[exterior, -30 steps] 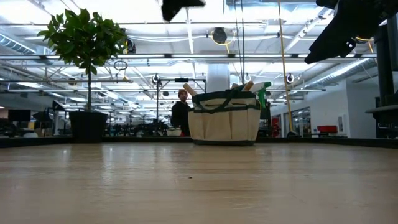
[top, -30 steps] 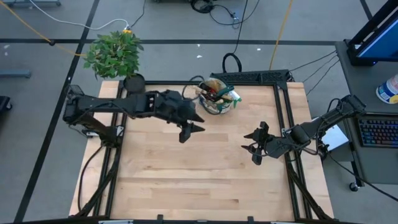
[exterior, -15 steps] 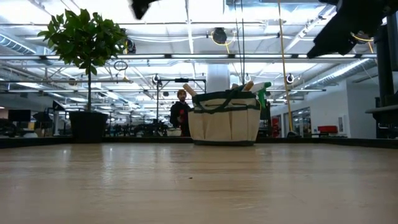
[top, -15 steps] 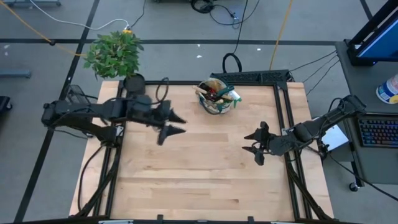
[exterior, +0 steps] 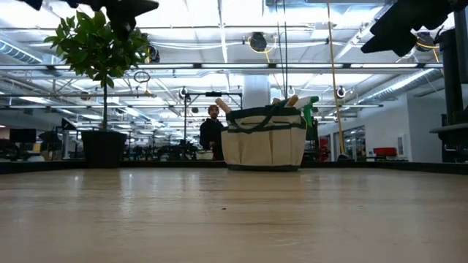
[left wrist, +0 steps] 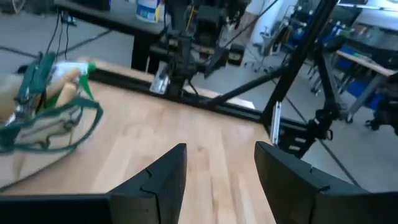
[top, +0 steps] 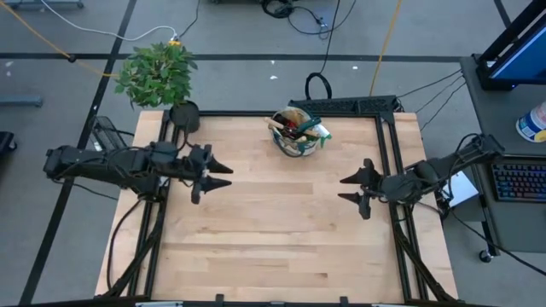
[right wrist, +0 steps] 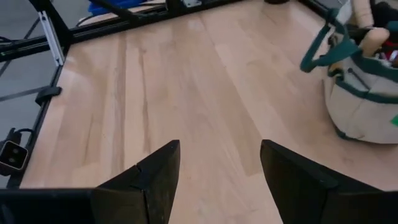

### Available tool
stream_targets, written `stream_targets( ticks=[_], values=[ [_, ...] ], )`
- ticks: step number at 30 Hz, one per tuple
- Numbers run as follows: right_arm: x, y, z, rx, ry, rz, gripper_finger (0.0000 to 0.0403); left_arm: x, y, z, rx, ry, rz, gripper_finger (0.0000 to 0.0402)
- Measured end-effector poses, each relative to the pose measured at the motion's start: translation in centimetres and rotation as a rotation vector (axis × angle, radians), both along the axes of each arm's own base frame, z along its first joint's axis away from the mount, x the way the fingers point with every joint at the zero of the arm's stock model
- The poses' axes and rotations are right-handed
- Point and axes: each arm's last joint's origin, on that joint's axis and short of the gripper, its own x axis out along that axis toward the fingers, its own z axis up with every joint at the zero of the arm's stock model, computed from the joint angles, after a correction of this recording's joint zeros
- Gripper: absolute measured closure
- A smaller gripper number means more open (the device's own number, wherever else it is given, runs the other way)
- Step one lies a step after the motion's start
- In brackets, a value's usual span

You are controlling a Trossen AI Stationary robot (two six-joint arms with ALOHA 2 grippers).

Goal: Pick & Place Garden tools in Gardening bag
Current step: Return to Home Position

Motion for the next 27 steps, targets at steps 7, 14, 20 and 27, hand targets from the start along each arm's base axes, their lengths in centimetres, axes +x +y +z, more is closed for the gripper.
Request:
stream_targets(
  ticks=[7, 14, 20, 27],
  values=[
    [-1.3, -1.1, 0.8, -0.011, -0.054, -0.043, 0.0188, -1.1, -0.1, -1.9, -0.026, -0.032, -0.044, 0.0206],
    [-2.4, -1.7, 1.0, -0.013, -0.065, -0.056, 0.0188, -1.8, -0.1, -3.2, -0.010, -0.039, -0.043, 0.0206],
    [-3.2, -2.2, 1.2, -0.023, -0.078, -0.070, 0.0188, -2.7, -0.1, -3.5, 0.047, -0.092, -0.050, 0.0206],
    [-4.5, -2.7, 1.3, -0.020, -0.092, -0.081, 0.0188, -4.4, 0.0, -5.6, 0.053, -0.161, -0.050, 0.0206]
  ],
)
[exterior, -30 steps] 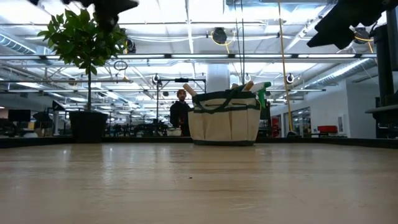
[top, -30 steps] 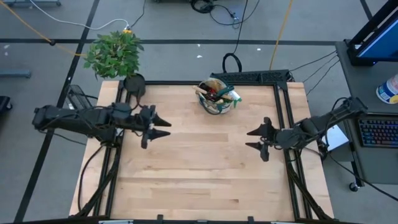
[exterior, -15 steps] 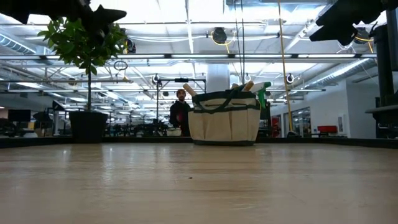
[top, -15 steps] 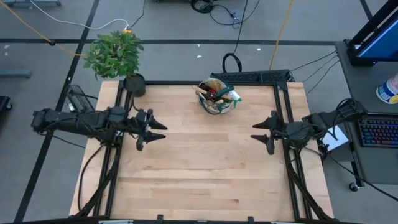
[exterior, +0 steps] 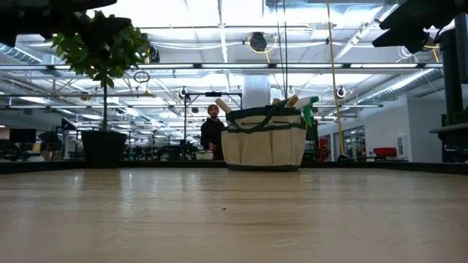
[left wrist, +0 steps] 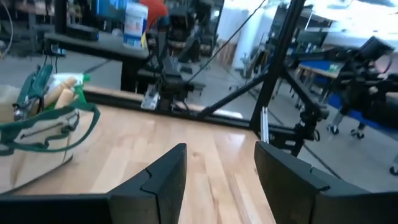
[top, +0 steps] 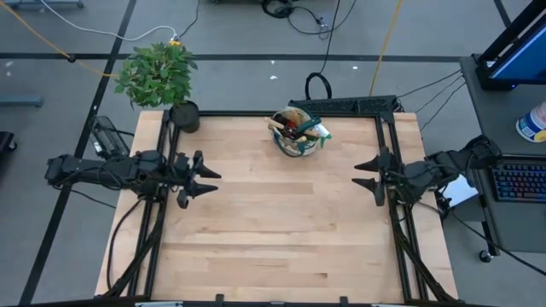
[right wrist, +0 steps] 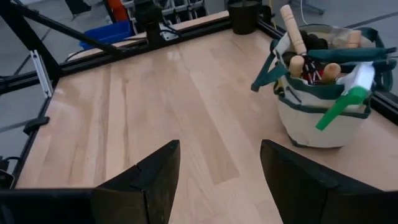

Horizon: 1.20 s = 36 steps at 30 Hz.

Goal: Pick & Place Garden tools in Gardening bag
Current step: Return to Home Position

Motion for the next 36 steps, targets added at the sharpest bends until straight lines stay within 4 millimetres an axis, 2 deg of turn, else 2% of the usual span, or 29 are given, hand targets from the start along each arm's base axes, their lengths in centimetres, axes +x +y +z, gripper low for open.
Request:
stream_targets(
  ticks=[3, 6, 14, 20, 27, 32, 36],
  values=[
    [-0.5, -0.2, 0.0, 0.009, -0.025, 0.000, 0.0188, -0.6, 0.0, -1.1, -0.004, -0.032, 0.000, 0.0206],
    [-0.8, -0.3, -0.9, 0.028, -0.049, -0.004, 0.0188, -1.0, 0.0, -2.2, -0.027, -0.054, -0.001, 0.0206],
    [-1.3, -0.5, -4.9, 0.114, -0.089, -0.033, 0.0188, -1.5, 0.1, -5.0, -0.068, -0.027, 0.002, 0.0206],
    [-2.1, -0.8, -6.7, 0.144, -0.118, -0.039, 0.0188, -1.8, 0.1, -6.5, -0.091, -0.017, 0.025, 0.0206],
    [-2.9, -1.1, -7.9, 0.139, -0.178, 0.001, 0.0188, -1.9, 0.1, -6.9, -0.076, -0.027, 0.029, 0.0206],
    [-2.4, -0.6, -8.8, 0.171, -0.156, 0.083, 0.0188, -1.9, 0.2, -6.9, -0.055, -0.027, 0.035, 0.0206],
    [-1.8, -0.3, -10.8, 0.175, -0.118, 0.102, 0.0188, -1.9, 0.4, -7.0, -0.044, -0.018, 0.077, 0.0206]
  ],
)
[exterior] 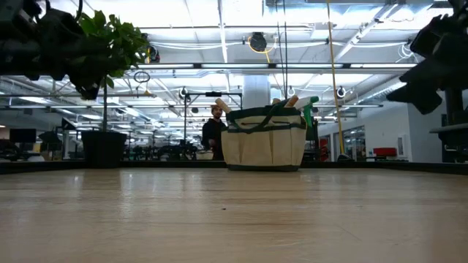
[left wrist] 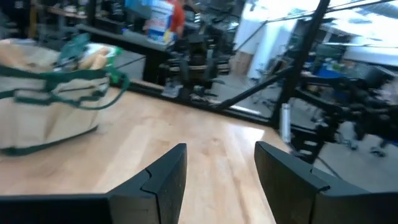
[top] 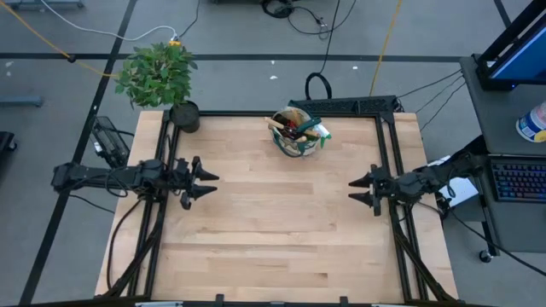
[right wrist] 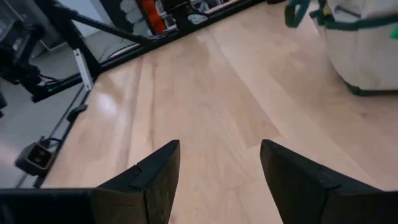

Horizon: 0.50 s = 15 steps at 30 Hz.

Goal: Pick & Place Garden tools in Gardening bag
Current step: Return to Home Position

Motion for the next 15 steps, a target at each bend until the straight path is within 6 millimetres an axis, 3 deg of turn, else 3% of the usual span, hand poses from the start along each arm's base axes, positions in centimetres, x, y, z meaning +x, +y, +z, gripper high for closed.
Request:
stream_targets(
  ticks=[5, 15],
  values=[
    [0.6, 0.2, -2.0, 0.024, 0.012, -0.010, 0.0188, 0.0, 0.3, -0.3, -0.040, 0.032, 0.065, 0.0206],
    [0.9, 0.3, -1.9, -0.020, -0.017, 0.005, 0.0188, 0.0, 0.3, -0.7, -0.051, 0.076, 0.061, 0.0206]
  ],
)
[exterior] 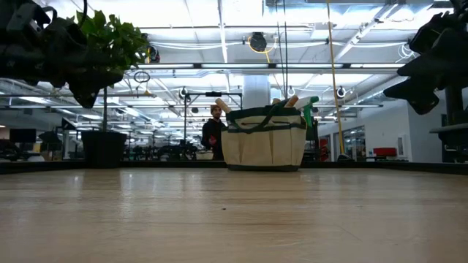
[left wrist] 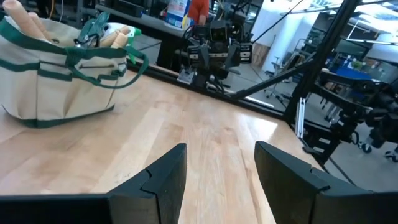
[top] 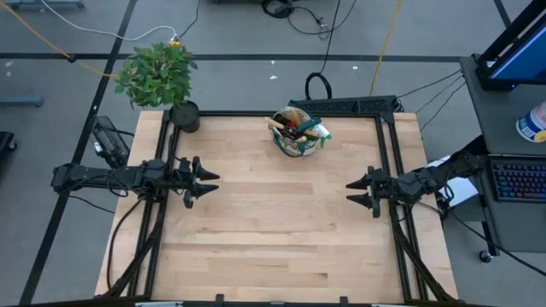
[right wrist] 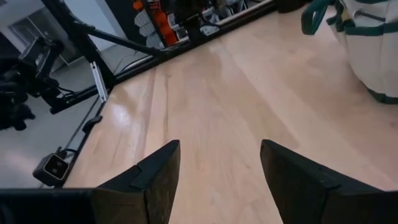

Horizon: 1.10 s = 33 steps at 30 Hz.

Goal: Pick & Place Garden tools in Gardening bag
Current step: Return to Home Position

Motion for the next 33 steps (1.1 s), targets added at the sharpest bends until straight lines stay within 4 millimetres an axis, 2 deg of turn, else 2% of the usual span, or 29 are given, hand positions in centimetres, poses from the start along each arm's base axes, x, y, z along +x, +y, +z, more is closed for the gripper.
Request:
stream_targets(
  ticks=[9, 24, 33],
  values=[
    [0.1, 0.0, 0.2, 0.009, -0.020, 0.000, 0.0188, 0.0, 0.0, 0.1, 0.006, -0.010, 0.000, 0.0206],
    [0.5, 0.2, 2.2, 0.097, -0.241, 0.000, 0.0188, 0.0, 0.0, 0.1, 0.006, -0.010, 0.000, 0.0206],
    [0.5, 0.2, 2.3, 0.101, -0.251, 0.000, 0.0188, 0.0, 0.0, 0.1, 0.005, -0.010, 0.000, 0.0206]
  ],
)
